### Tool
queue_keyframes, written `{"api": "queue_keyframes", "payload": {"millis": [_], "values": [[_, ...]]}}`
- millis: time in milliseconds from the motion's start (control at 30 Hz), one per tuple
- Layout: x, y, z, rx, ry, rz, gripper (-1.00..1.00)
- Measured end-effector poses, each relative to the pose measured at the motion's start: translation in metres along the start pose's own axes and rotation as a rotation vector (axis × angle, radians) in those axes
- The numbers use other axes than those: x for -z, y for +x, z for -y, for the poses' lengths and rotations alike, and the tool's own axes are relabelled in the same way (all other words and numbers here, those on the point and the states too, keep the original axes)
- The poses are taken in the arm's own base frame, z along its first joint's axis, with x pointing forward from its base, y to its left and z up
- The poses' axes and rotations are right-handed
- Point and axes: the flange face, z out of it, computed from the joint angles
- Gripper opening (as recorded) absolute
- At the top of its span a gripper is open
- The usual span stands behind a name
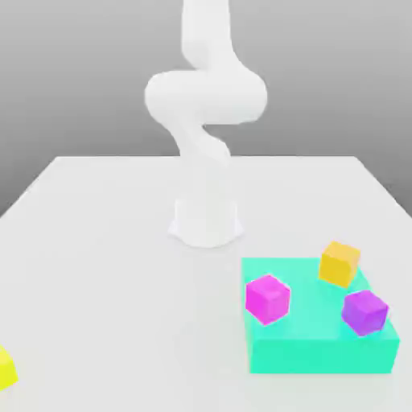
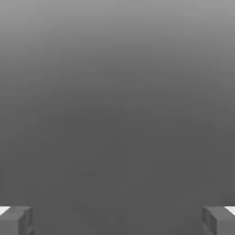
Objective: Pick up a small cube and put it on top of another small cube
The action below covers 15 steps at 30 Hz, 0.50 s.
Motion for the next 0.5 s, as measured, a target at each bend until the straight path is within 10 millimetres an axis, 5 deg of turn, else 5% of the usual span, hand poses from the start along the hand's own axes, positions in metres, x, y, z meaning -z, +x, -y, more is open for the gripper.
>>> {"api": "queue_keyframes", "payload": {"millis": [233, 500], "values": [[-0.12, 0.044, -0.049, -0.144, -0.159, 0.081, 0.0], [-0.243, 0.072, -0.145, -0.318, -0.338, 0.159, 0.0]]}}
